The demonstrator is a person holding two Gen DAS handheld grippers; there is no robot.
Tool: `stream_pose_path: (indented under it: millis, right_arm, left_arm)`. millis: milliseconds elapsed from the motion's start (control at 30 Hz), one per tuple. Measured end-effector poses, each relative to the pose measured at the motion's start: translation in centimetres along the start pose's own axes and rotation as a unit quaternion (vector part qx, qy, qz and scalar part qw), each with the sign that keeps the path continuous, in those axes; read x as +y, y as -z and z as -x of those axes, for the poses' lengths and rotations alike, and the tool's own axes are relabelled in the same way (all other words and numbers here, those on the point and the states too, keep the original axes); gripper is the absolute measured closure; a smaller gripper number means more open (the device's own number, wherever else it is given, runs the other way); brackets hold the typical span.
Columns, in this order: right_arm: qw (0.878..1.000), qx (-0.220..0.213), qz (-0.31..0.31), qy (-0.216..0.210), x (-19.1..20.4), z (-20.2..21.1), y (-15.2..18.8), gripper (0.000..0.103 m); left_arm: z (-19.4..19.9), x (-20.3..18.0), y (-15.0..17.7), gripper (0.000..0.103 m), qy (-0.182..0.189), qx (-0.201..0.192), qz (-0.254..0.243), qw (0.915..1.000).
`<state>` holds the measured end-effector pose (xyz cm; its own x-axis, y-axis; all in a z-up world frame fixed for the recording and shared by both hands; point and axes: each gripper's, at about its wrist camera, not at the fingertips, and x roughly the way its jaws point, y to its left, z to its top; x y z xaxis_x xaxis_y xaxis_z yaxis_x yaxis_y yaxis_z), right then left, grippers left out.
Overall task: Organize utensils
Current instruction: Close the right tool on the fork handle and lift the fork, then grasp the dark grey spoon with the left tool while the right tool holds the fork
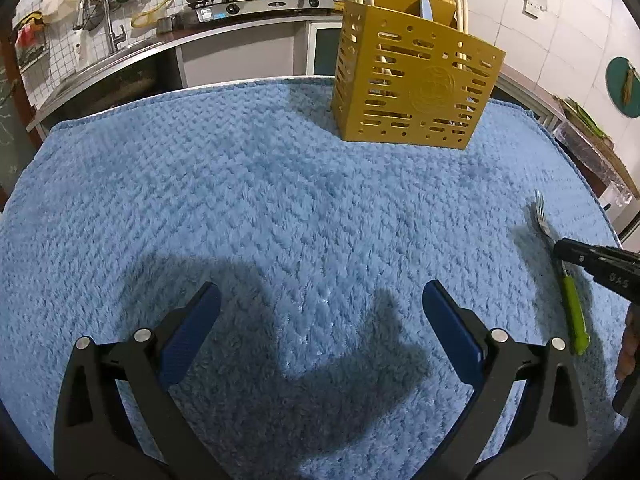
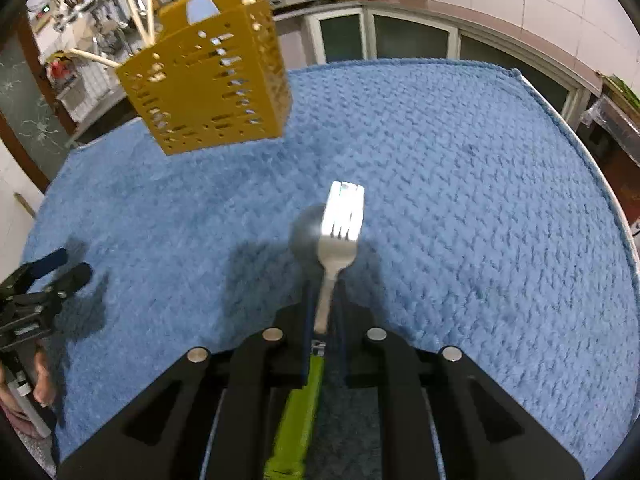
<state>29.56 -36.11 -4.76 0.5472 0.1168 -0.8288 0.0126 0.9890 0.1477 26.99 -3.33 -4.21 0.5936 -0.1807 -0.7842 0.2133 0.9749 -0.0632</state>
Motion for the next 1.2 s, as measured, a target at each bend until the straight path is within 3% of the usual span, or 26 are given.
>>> stream_pose_path:
  millis: [267,467,633,967,1067,1200]
  right_arm:
    - [1.0,0.015,0.01,0.005,0.1,-0.4,-0.2,0.095]
    - [1.0,0.003,0.02,0.009,-1.1,1.2,-0.3,0.097]
    - [1.0,0.001,0.017,0.01,-3.8,2.5,0.2,0.097]
    - [1.0,0.002,-0.008,0.005,-10.4,3.8,2.7,0.097]
    - [1.0,0.005,-0.02,0.006,-12.0,3.7,3.3,0.097]
    - [1.0,0.004,-0.026,-0.001,-12.8,3.8,3.7,0.097]
  left_arm:
    - [-0.2,0.2,0.0,0.005,-0.002,0.003,0.007,1.0]
    - [0.0,-1.3,-0.4,0.005,-0.008,0.002,0.011,0.9999]
    - [0.2,-4.1,-0.9,0.006,0.006,0.003,0.027,0.9996]
    - [-1.2,-12.9,-1.2,0.007,0.026,0.018,0.005,0.9995]
    - [-2.0,-15.9,-1.0,0.013,0.028,0.029,-0.01,0.9991]
    - [-3.4,-19.4,-1.1,0.031,0.028,0.049,-0.032,0.9979]
